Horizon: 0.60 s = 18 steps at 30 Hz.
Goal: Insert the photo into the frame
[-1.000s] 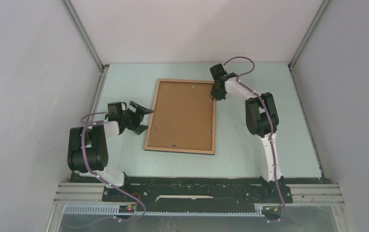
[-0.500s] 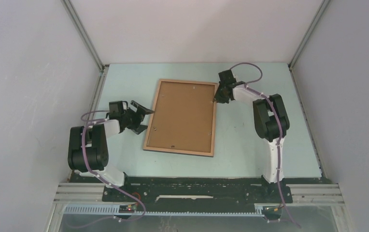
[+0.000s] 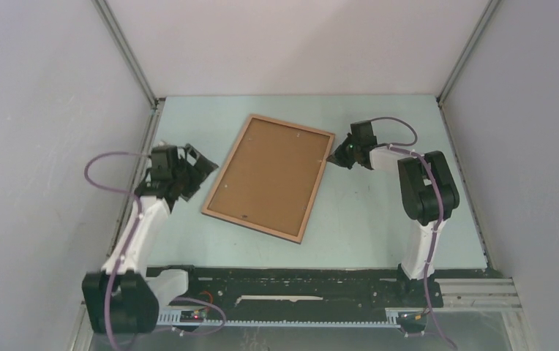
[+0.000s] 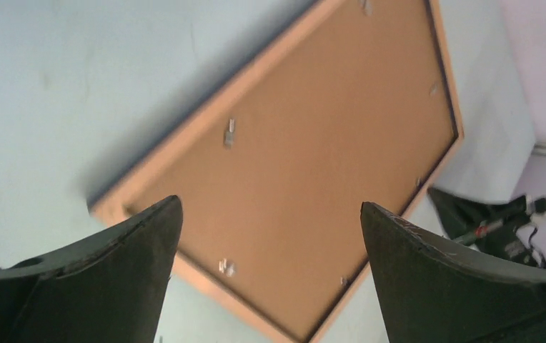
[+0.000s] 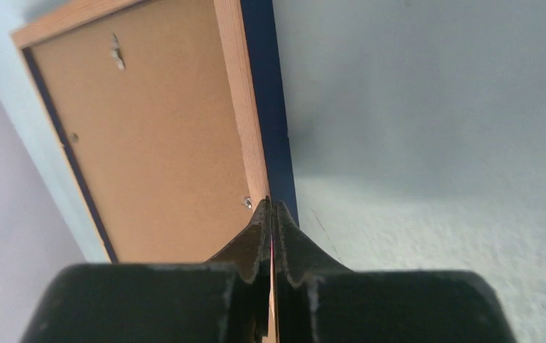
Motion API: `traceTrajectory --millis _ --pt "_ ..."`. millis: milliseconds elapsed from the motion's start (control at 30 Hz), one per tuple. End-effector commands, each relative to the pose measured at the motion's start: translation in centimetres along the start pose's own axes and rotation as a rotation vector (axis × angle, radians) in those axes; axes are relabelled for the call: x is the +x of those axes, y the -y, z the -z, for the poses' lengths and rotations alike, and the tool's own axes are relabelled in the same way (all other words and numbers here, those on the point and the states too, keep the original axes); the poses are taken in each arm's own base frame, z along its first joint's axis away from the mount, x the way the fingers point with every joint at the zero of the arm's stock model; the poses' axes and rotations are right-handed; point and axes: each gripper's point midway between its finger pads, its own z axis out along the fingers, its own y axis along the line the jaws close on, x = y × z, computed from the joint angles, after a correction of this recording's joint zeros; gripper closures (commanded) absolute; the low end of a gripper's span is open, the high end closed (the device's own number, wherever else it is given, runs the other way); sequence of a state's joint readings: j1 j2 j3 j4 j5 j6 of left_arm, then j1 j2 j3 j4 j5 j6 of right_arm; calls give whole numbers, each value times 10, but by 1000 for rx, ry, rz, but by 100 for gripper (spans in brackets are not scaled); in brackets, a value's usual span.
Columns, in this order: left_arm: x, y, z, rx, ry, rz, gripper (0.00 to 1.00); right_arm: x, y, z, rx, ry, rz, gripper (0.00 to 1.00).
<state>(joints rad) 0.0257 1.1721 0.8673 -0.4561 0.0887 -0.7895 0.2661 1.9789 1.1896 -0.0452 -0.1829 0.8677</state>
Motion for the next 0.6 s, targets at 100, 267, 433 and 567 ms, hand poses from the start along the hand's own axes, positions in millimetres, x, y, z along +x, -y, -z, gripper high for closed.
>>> traceTrajectory --millis 100,267,433,567 --pt "135 -71 17 -129 -206 398 10 1 -12 -3 -48 0 -66 100" --pt "128 -68 4 -90 -121 479 18 3 -10 0 -46 4 -53 100" --pt "127 -67 -15 -143 -141 465 23 1 -11 4 -42 13 -37 100" --pt "124 -63 -25 -158 -144 454 32 -3 -13 13 -47 41 -6 100"
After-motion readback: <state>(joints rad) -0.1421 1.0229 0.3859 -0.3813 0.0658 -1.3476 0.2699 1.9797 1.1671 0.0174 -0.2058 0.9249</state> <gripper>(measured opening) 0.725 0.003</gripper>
